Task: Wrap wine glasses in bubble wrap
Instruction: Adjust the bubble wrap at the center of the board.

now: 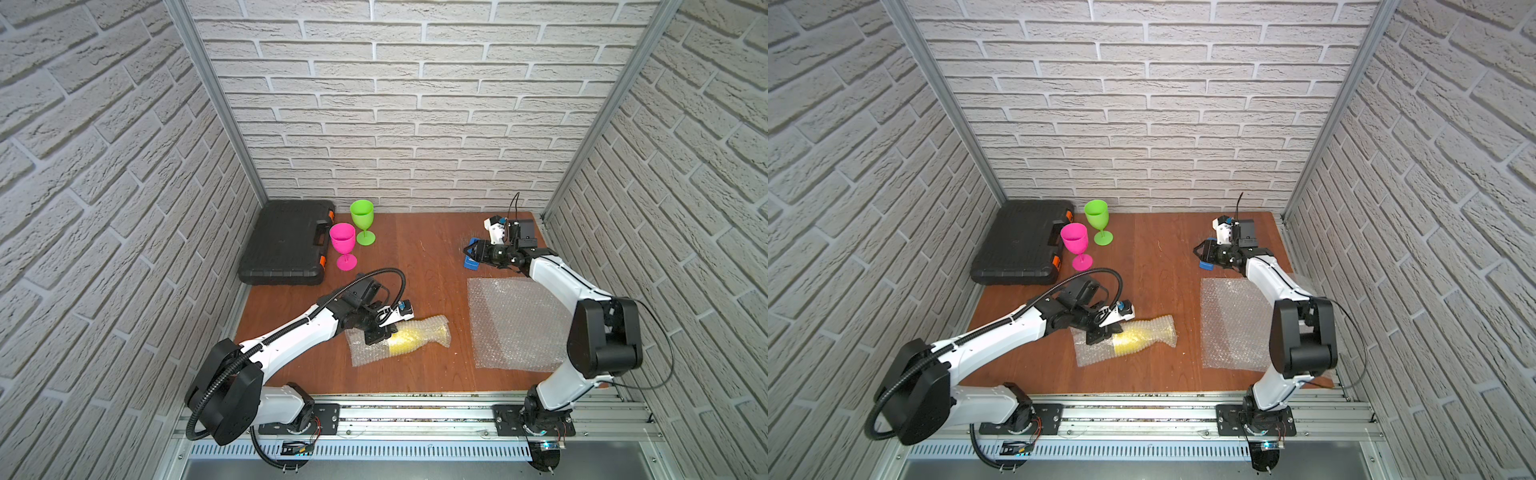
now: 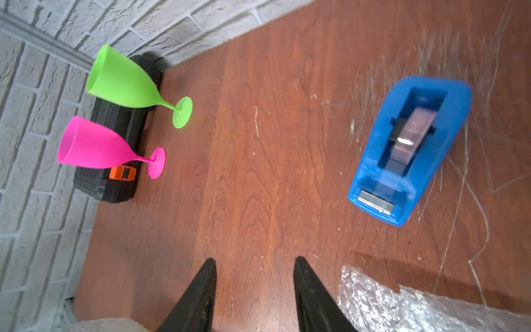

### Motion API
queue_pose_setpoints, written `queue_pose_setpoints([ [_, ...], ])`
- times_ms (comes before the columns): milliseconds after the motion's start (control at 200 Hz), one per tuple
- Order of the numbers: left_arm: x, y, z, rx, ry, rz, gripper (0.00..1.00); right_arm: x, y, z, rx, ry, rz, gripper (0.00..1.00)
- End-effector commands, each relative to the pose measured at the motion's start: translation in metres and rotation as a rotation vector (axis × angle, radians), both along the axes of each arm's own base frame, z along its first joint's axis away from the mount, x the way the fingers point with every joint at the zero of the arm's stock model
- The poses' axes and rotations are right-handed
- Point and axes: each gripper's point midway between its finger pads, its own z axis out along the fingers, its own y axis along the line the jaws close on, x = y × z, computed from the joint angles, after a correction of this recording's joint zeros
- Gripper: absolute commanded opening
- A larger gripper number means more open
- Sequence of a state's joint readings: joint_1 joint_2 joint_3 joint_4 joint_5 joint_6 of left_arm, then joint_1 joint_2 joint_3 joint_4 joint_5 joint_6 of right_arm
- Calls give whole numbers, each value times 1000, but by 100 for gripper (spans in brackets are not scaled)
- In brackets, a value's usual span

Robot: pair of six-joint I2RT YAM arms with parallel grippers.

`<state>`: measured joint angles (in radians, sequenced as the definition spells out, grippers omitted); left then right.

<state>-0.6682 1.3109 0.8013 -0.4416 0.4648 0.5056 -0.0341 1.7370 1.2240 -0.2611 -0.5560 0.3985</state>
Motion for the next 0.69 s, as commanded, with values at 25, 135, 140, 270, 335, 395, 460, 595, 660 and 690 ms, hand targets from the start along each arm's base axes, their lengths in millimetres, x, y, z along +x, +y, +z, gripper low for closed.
queue_pose_setpoints([
  [25, 0, -3, 5, -5, -16, -20, 0, 9, -17, -10, 108, 114, -80, 48],
  [135, 0, -2, 6, -2, -15, -21, 0, 16, -24, -30, 114, 182, -76, 45],
  [140, 0, -2, 5, -1, -16, -22, 0, 16, -24, -31, 115, 184, -76, 44],
  [270, 2, -1, 4, 8, -21, -20, 0, 21, -25, -42, 106, 206, -74, 36],
  [335, 2, -1, 4, 16, -17, -19, 0, 14, -23, -41, 110, 213, -69, 35],
  [395, 2, 1, 3, 25, -17, -17, 0, 3, -16, -38, 142, 220, -50, 34],
  [460, 2, 2, 3, 27, -23, -14, 0, -13, -3, -38, 179, 237, -7, 34],
  [595, 2, 1, 3, 23, -25, -12, 0, -46, 19, -47, 197, 300, 69, 35],
  [660, 2, 2, 3, 26, -21, -7, 0, -61, 23, -54, 176, 335, 86, 37],
  [690, 2, 2, 2, 26, -21, -8, 0, -67, 23, -59, 160, 355, 83, 37],
])
